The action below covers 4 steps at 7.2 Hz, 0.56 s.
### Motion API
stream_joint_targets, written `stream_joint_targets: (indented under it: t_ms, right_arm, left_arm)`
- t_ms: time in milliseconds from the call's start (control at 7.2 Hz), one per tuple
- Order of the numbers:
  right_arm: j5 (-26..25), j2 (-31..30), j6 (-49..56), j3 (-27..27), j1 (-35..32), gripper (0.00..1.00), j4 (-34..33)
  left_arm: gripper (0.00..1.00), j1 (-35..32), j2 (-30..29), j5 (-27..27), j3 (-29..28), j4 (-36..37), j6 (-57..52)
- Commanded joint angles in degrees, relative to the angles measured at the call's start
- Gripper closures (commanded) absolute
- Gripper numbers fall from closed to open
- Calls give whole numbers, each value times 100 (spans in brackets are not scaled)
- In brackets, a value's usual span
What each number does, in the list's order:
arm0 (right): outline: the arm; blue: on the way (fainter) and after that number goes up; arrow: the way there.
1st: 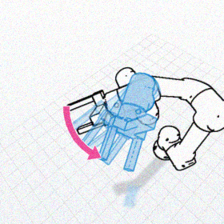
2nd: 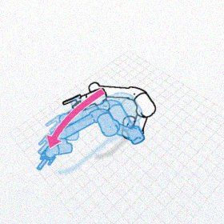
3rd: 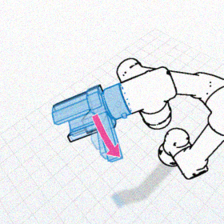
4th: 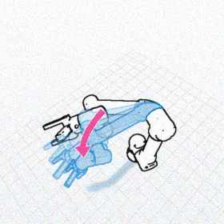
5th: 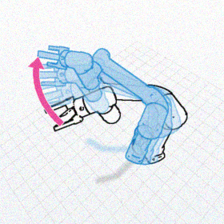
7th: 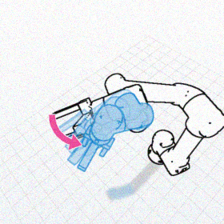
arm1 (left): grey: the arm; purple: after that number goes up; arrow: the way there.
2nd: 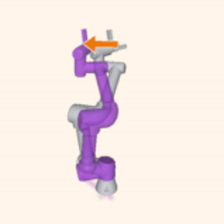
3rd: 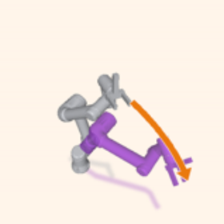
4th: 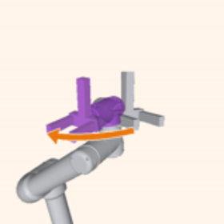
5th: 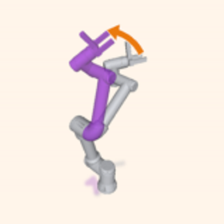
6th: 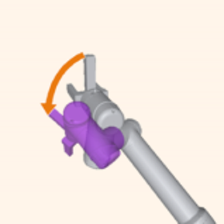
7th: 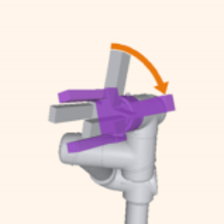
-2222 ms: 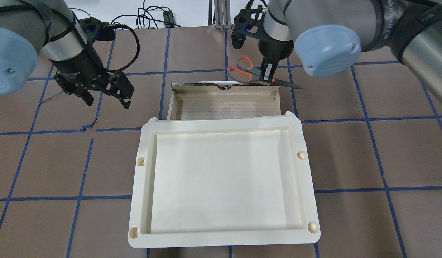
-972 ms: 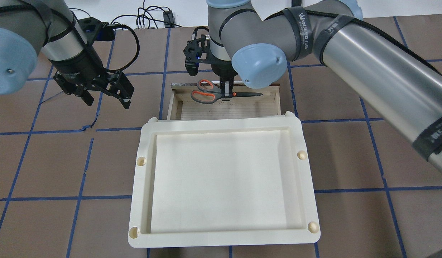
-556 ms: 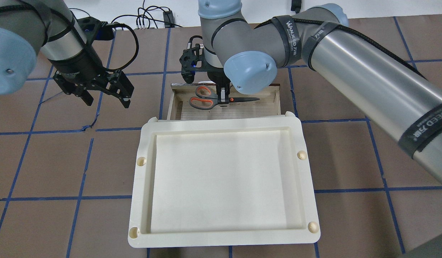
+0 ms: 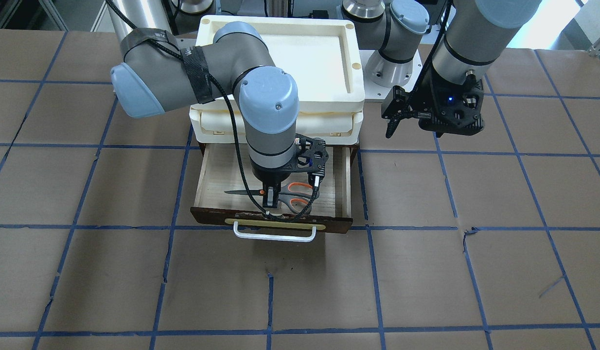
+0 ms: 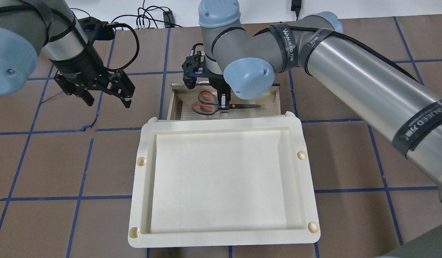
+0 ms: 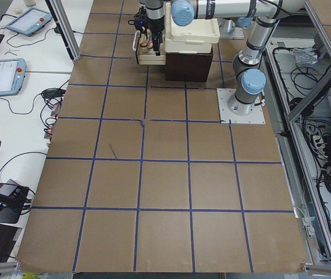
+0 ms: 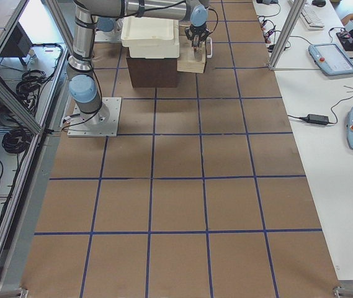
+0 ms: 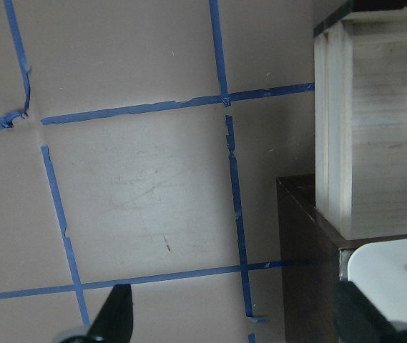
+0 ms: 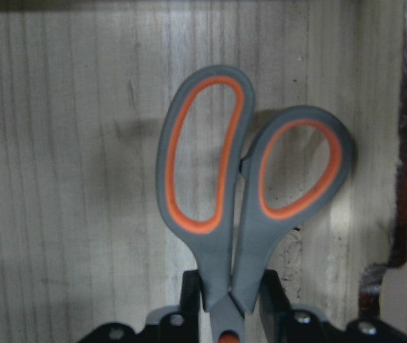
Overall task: Put scissors in drawer and close it
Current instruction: 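Lower the scissors into the open drawer and open the right gripper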
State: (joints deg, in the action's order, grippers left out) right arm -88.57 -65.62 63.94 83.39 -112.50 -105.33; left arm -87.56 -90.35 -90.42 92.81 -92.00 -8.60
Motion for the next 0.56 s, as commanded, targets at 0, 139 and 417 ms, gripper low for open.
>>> stream_joint_targets:
  t_ms: [0,139,417]
  right_arm:
    - [7,31,-40,46,0,97,-13]
    - [15,31,-31,37,0,96,-40]
    - [15,31,12,37,-18,96,-49]
  left_arm:
    - [0,-7,0,33,0,-29,8]
    - [0,-7,0,24,0,-11,8]
    - [0,-15,0,-11,0,-3,-89]
